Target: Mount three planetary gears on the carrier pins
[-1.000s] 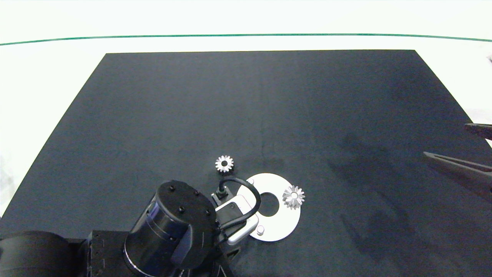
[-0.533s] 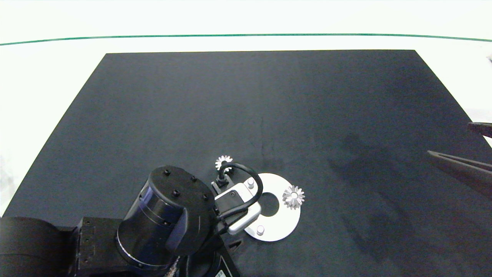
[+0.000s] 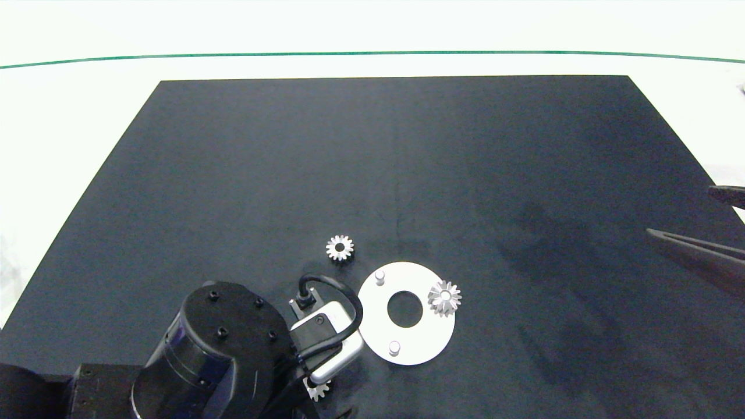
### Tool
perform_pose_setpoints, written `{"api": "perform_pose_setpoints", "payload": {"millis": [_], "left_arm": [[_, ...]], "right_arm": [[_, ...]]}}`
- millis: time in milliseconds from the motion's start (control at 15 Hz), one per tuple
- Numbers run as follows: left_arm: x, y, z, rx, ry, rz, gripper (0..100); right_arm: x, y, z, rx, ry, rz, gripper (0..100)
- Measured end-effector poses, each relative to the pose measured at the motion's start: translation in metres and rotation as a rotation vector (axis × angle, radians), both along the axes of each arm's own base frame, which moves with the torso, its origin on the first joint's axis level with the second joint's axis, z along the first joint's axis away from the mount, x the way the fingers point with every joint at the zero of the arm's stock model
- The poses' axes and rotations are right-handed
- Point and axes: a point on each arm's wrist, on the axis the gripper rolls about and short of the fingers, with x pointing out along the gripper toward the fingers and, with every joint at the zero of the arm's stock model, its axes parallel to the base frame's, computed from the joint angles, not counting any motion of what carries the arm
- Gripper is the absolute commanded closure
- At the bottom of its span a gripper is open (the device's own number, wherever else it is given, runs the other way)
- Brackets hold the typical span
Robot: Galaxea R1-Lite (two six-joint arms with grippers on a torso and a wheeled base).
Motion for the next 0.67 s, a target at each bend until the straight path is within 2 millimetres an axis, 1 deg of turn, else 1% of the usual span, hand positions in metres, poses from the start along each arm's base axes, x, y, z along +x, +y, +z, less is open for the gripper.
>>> {"api": "perform_pose_setpoints", "payload": {"millis": [267,467,667], "left_arm": [[0.0,0.001,-0.008,0.012,0.011,0.004,0],[0.009,-0.003,-0.018,-0.034,-0.021,0.023,0],[0.018,0.0,-0.037,-0.005,-0.003,0.057,0]], "right_arm": [[0.0,0.0,0.0,0.0,0.0,0.0,0],[0.0,0.0,0.0,-0.001,0.0,0.0,0],[0.0,0.0,0.0,0.0,0.001,0.0,0]]}}
